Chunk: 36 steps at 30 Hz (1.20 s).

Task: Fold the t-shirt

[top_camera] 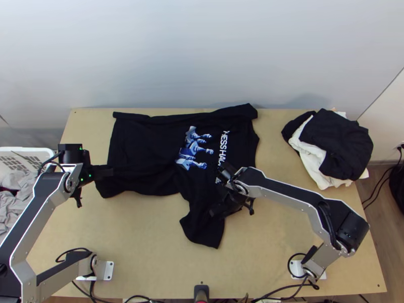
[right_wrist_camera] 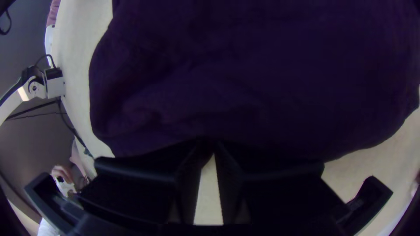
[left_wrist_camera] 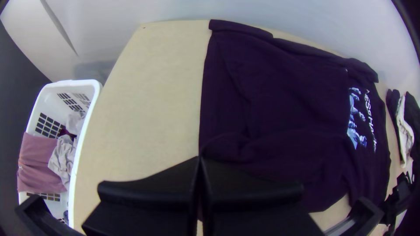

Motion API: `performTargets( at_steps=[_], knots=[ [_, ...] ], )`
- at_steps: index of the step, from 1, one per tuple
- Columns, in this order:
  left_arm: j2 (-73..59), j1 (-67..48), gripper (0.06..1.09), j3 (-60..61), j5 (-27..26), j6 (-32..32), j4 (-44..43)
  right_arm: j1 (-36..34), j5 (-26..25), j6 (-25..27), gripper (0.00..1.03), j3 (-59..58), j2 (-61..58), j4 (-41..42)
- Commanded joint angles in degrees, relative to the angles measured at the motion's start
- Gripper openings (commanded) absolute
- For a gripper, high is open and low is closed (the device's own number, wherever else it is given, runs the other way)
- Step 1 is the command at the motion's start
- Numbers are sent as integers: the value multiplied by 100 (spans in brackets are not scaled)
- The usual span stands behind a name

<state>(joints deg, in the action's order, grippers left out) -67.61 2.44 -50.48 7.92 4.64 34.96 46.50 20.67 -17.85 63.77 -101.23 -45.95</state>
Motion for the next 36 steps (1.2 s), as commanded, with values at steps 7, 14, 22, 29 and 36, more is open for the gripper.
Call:
performTargets(
  at_steps=[7,14,22,29,36],
  knots=[
    [284,29,10,-120,-168,19,354,-168,-537,695,3,-444,1457,-792],
    [864,29,10,56,-520,-51,969,-229,-45,1503,3,-514,2283,-2559],
    [1901,29,10,64,-1003,-1238,2560,527,386,1644,3,-585,2793,-3218],
    [2587,-42,10,-278,-1293,-2055,4274,1283,368,1600,3,-462,2828,-3763],
    [3070,-59,10,-111,-1487,-1994,4713,1177,368,1521,43,-435,2802,-3745]
  ],
)
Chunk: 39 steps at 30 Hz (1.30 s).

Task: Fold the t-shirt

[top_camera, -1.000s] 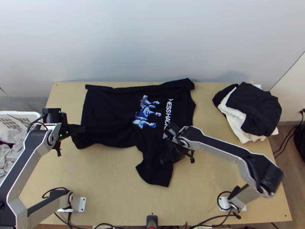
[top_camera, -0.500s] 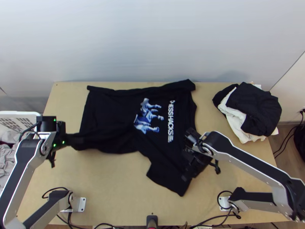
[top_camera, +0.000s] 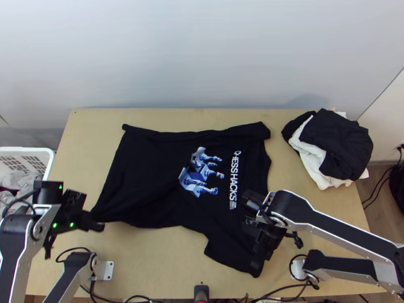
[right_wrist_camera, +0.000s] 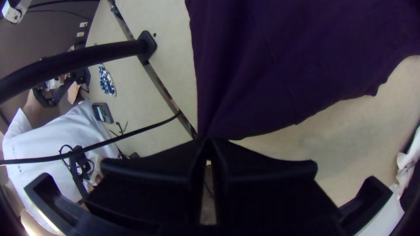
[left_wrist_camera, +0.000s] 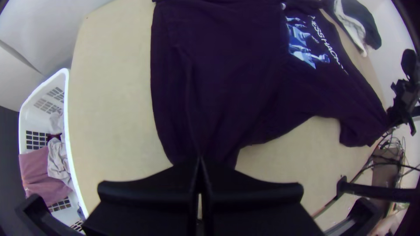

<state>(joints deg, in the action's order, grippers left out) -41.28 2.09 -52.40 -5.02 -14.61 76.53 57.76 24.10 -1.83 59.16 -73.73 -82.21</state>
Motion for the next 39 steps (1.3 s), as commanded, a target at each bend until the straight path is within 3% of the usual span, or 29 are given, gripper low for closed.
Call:
performTargets(
  at_steps=[1,2,3,5,7,11,16,19,21,25,27,34,39],
  knots=[
    [436,-24,12,72,-219,37,485,-1,25,-116,60,17,79,-119],
    [427,-24,22,2,-289,187,345,-63,25,-151,70,35,105,-119],
    [410,-24,36,-104,-307,336,248,-142,25,-151,75,61,122,-119],
    [164,-24,66,-385,-316,415,239,-353,25,-169,97,123,166,-119],
    [-232,-24,84,-684,-342,486,433,-652,25,-178,99,263,166,-111],
    [-917,46,85,-1378,-606,951,266,-1478,95,-178,99,966,193,-40],
    [-1937,494,85,-1756,-597,1971,-1808,-3077,289,-450,99,2144,-264,294],
    [-2983,486,85,-2160,-544,2841,-2854,-3693,280,-696,99,2434,-475,1138],
    [-3774,486,85,-2529,-527,3193,-3303,-3956,271,-1162,99,2320,-484,2025],
    [-5092,363,90,-3259,-281,3342,-3839,-4150,-573,-1461,99,2425,-871,2825],
    [-5681,283,90,-3602,-114,3333,-3944,-4211,-854,-1505,99,2469,-1082,3089],
    [-7368,125,90,-4771,115,3351,-3953,-4229,-1030,-1654,99,2715,-1723,3256],
    [-7790,-15,90,-5280,124,3307,-2986,-4229,-1214,-1751,99,2794,-1987,3256]
  ],
)
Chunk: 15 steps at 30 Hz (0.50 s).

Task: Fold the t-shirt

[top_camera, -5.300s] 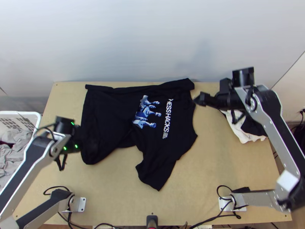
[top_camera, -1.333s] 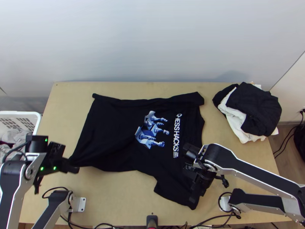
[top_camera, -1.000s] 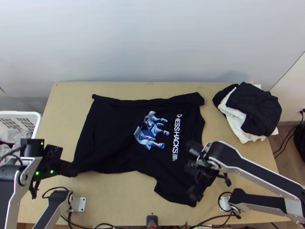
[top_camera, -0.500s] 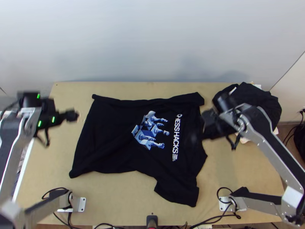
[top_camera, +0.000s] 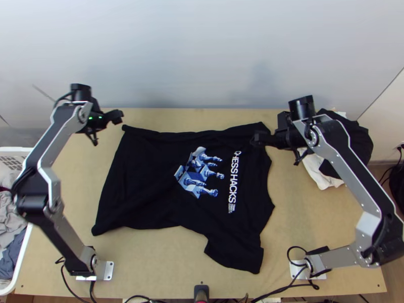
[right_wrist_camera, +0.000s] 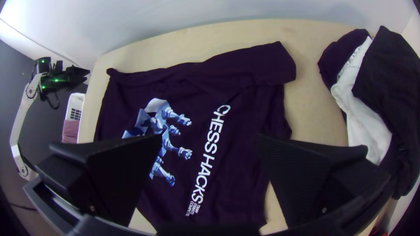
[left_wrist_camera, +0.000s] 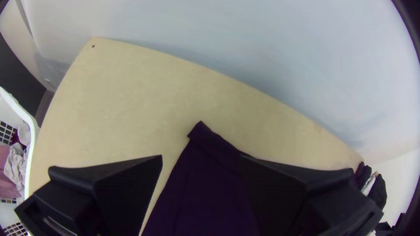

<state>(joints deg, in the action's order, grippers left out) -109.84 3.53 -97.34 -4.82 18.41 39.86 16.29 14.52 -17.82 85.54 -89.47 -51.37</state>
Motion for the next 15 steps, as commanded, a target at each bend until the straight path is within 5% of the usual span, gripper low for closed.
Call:
performTargets(
  at_steps=[1,8,15],
  knots=[
    [-855,-186,90,-725,113,-66,857,-100,-266,-169,99,156,-431,172],
    [103,-221,91,769,104,-567,1191,-135,-275,-292,99,7,-563,172],
    [991,-335,91,2509,104,-787,550,-74,-275,-362,99,68,-624,172]
  ],
)
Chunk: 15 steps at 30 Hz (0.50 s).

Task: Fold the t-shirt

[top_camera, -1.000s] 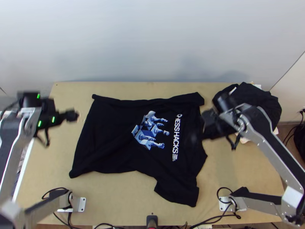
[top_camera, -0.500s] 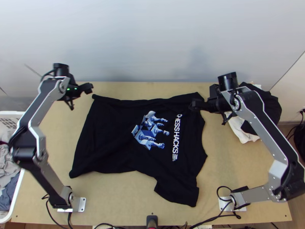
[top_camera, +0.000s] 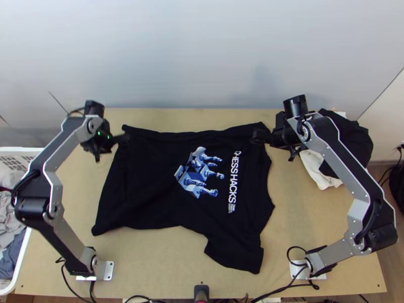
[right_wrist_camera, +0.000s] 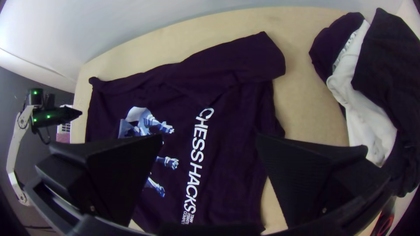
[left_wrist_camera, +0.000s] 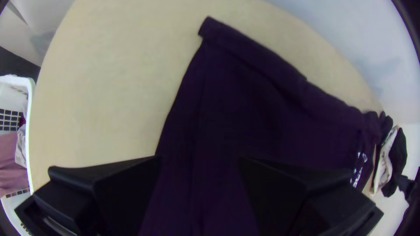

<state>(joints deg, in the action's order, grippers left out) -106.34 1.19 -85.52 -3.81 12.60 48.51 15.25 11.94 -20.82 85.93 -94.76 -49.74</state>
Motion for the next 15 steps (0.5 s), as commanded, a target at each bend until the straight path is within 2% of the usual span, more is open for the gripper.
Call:
performTargets(
  at_steps=[1,7,11,15],
  knots=[
    [668,-128,91,1450,3,-214,-342,31,-17,-54,99,29,-95,8],
    [703,-356,89,1872,65,-205,-509,22,-8,-63,99,11,-25,8],
    [791,-400,62,2048,188,-205,-817,14,-17,-54,99,-68,81,8],
    [914,-392,23,2171,285,-205,-1133,-13,-17,-54,99,-173,151,8]
  ],
)
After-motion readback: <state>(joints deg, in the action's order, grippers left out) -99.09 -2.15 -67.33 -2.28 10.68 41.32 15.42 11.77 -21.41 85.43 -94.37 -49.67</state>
